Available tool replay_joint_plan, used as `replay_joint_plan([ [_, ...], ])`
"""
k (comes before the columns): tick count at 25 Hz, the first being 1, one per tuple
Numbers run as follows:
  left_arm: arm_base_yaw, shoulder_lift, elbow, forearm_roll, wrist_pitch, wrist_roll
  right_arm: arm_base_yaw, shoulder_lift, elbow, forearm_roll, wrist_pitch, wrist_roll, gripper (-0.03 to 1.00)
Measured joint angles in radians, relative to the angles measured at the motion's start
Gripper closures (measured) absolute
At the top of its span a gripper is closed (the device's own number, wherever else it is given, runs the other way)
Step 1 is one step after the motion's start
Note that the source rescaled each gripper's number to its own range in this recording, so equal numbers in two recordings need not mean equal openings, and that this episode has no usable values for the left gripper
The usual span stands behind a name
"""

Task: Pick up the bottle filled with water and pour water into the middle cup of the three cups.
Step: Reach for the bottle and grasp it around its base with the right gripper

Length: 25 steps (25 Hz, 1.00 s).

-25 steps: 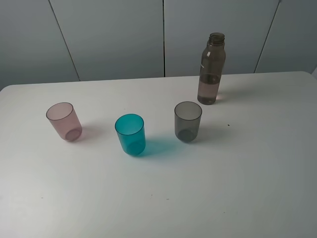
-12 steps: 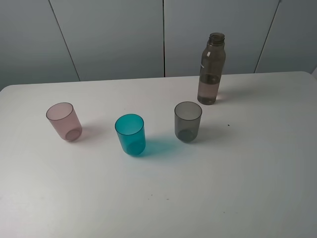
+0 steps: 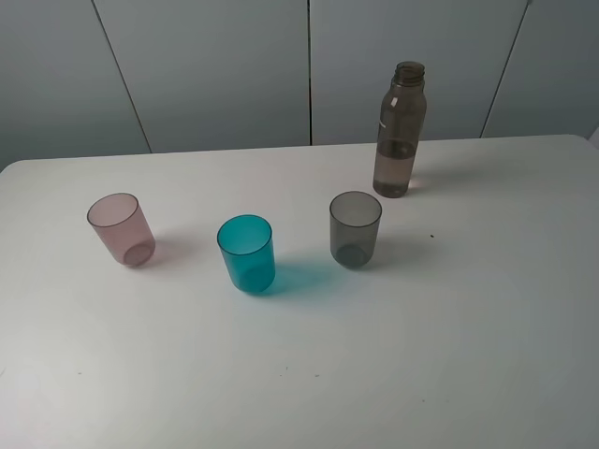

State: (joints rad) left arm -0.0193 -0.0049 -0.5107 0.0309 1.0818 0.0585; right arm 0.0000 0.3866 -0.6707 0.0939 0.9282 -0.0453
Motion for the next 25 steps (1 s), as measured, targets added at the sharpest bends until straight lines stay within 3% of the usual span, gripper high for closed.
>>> replay_joint_plan([
  [6, 0.000, 0.000, 0.000, 0.000, 0.000, 0.000, -0.001, 0.235, -0.054, 0.095, -0.249, -0.045, -0.03],
  [9, 0.000, 0.000, 0.000, 0.000, 0.000, 0.000, 0.044, 0.350, -0.054, 0.132, -0.358, -0.071, -0.03],
  [16, 0.000, 0.000, 0.000, 0.000, 0.000, 0.000, 0.240, 0.611, -0.055, 0.151, -0.543, -0.148, -0.03],
  [25, 0.000, 0.000, 0.000, 0.000, 0.000, 0.000, 0.255, 0.907, -0.055, 0.153, -0.756, -0.154, -0.03],
])
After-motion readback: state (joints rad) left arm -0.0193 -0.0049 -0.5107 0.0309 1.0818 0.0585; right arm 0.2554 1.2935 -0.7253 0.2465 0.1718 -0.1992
